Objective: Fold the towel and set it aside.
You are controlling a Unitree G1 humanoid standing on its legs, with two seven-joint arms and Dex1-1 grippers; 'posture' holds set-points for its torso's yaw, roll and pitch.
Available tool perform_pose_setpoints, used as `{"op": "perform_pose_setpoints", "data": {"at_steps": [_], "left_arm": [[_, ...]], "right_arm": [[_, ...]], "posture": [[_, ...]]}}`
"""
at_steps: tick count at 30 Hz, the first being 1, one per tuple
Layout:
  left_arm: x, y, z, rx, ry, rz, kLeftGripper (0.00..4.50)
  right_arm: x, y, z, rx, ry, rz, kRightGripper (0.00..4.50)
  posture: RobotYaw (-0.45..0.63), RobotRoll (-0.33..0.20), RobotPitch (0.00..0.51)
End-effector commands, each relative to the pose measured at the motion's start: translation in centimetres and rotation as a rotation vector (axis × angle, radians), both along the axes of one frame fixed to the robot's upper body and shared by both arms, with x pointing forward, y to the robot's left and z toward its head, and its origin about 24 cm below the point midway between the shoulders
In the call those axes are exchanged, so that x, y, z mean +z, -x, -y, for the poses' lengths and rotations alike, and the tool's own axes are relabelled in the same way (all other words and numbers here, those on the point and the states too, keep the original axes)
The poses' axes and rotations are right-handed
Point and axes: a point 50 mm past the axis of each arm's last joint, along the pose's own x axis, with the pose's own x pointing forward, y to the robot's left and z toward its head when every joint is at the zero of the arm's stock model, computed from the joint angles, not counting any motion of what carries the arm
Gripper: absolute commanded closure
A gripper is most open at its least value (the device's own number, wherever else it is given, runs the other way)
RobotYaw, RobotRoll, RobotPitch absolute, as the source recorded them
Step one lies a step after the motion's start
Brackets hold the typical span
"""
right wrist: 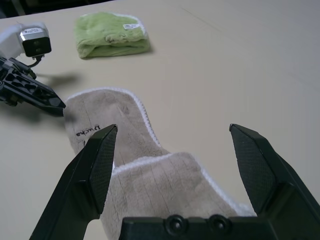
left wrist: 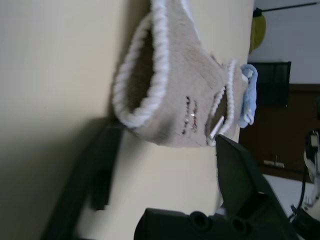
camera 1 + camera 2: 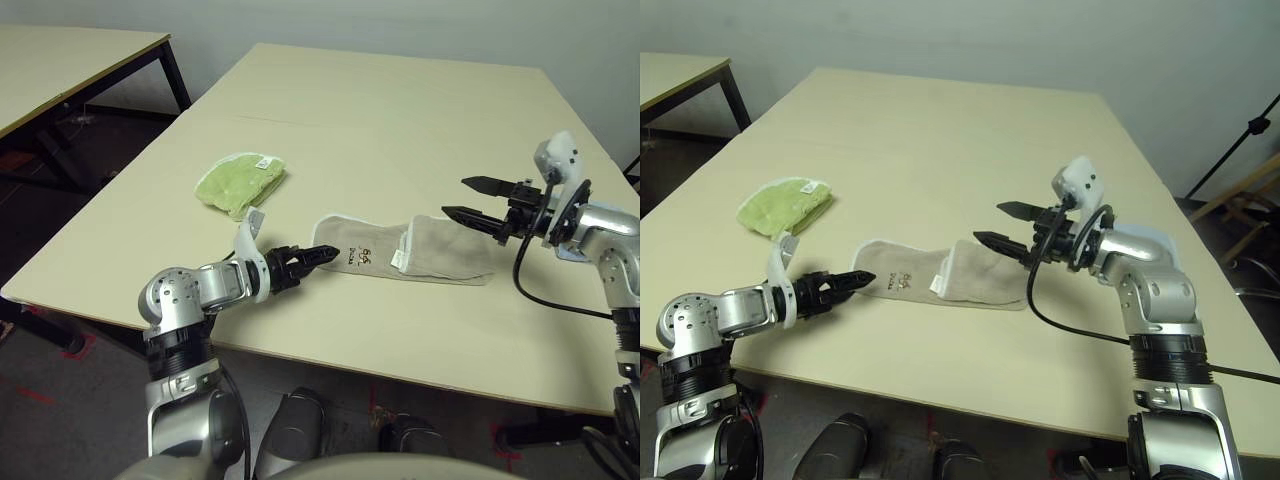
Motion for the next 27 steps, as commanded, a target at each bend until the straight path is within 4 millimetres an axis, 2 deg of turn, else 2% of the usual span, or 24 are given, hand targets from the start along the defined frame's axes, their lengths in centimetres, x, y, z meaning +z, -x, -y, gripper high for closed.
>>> {"op": "perform_pose_setpoints", "data": {"at_steps": [1,8,17,27], "left_arm": [[-1.2,0.2,0.1,0.019,-0.036,-0.058,2.03],[-0.9,-0.1,-0.7,0.066,-0.037,-0.030,4.47],[0.9,-1.0,-4.2,0.178,-0.047,0.051,4.47],[2.6,-1.0,-7.8,0.240,-0.098,0.122,4.47]], "right_arm": [[0.0,0.6,0.1,0.015,0.005,-0.016,0.00],[-0.3,1.5,0.5,0.063,0.030,-0.064,0.00],[-0.5,2.2,1.4,0.114,0.069,-0.104,0.00],[-0.7,2.9,1.6,0.199,0.072,-0.155,0.00]], "posture": [[0.10,0.000,0.100],[0.10,0.000,0.098],[0.13,0.000,0.095],[0.14,0.000,0.092]]}}
